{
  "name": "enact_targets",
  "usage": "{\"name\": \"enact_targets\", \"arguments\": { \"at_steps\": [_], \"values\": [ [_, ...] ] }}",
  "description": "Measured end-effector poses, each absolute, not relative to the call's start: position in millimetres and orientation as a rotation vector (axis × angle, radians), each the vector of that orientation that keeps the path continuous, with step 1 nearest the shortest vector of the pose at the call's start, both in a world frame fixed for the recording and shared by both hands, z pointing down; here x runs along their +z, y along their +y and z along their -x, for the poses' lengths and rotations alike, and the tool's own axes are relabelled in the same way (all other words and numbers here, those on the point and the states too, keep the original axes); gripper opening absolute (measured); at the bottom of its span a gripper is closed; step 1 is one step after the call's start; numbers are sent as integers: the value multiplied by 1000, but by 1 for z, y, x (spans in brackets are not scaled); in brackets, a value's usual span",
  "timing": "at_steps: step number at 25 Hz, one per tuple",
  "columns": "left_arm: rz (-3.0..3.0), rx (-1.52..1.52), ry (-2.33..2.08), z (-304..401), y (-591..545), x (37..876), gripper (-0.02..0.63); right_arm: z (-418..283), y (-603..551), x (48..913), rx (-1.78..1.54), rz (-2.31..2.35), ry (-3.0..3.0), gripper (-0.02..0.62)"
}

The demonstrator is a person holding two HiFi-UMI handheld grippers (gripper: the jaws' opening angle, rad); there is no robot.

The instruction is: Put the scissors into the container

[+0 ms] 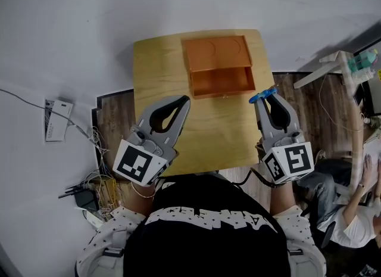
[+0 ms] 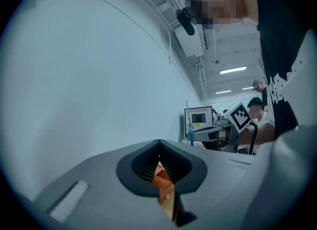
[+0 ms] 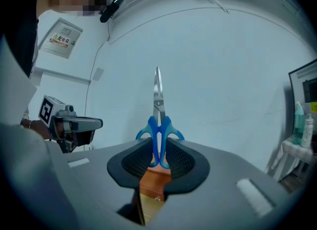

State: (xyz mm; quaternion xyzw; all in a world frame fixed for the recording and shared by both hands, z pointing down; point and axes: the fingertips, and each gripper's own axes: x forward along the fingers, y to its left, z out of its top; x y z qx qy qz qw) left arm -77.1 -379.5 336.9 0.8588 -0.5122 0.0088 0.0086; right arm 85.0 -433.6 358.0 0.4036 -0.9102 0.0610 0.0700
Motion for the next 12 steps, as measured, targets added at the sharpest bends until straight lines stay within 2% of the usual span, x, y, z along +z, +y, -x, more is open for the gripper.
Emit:
{"name": "enact_targets", "arguments": {
  "at_steps": [12],
  "values": [
    [-2644, 12, -1619, 98, -392, 347, 0, -59, -455, 377, 168, -1152, -2699, 97]
  ]
}}
